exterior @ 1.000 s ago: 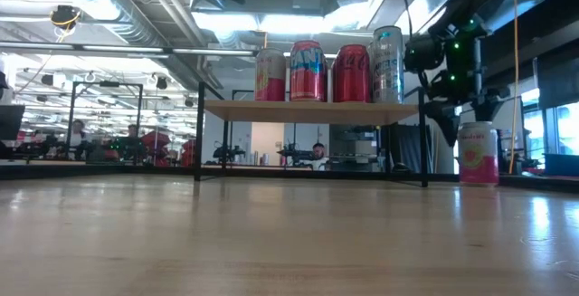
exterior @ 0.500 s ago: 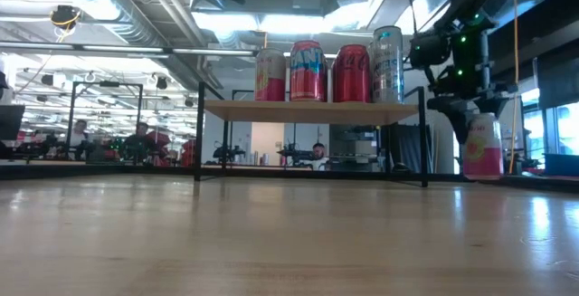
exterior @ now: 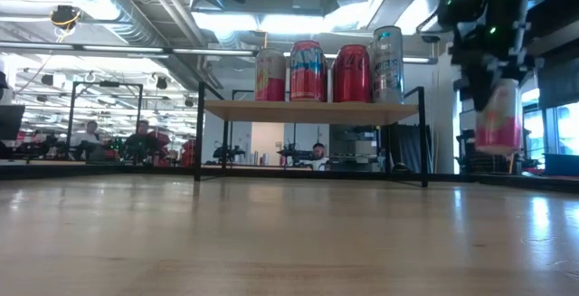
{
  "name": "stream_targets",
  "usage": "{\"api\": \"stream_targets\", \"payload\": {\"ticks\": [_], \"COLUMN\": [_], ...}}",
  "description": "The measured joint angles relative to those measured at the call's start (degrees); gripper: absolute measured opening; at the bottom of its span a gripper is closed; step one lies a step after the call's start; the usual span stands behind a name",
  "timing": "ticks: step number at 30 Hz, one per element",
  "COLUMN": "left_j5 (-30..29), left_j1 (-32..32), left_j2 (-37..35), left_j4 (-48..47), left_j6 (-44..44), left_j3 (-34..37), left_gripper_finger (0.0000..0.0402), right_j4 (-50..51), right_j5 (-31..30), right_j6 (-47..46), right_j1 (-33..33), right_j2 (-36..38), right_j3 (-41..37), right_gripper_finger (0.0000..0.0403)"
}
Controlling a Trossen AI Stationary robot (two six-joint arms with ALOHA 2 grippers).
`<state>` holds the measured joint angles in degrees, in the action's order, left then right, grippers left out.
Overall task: Place canned beverage on shelf
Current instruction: Put the pink-white soda can on the shelf aligned with the other pink-white soda can
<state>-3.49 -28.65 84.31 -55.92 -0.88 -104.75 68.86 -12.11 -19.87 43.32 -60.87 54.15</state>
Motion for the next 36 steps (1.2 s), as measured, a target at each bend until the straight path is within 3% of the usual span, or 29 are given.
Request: {"api": "stream_targets", "payload": {"ticks": [9, 12, 17, 25, 36], "left_j5": [3.9, 7.9, 8.8, 8.9, 7.9], "left_j1": [1.9, 3.8, 7.7, 15.3, 26.4], "left_j2": [0.0, 0.0, 0.0, -1.6, -16.5], "left_j4": [-1.3, -3.7, -6.6, -12.1, -9.1], "left_j6": [3.8, 2.5, 0.4, 0.3, 11.4], "left_j3": [-0.1, -0.1, -0.1, 1.6, 20.4], "left_gripper_finger": [0.0358, 0.0358, 0.0358, 0.0358, 0.0358], "right_j4": [-2.4, -6.7, -18.4, -25.2, -17.1], "right_j5": [9.7, 11.2, 10.4, 3.7, 4.2], "right_j6": [0.7, -1.1, -5.1, -3.3, 4.9], "right_j1": [-20.2, -27.8, -38.9, -46.4, -46.3], "right_j2": [4.2, 3.7, 0.6, -15.5, -41.1], "right_j3": [0.0, 0.0, 0.6, 11.9, 37.0], "right_gripper_finger": [0.0281, 0.0281, 0.0283, 0.0281, 0.028]}}
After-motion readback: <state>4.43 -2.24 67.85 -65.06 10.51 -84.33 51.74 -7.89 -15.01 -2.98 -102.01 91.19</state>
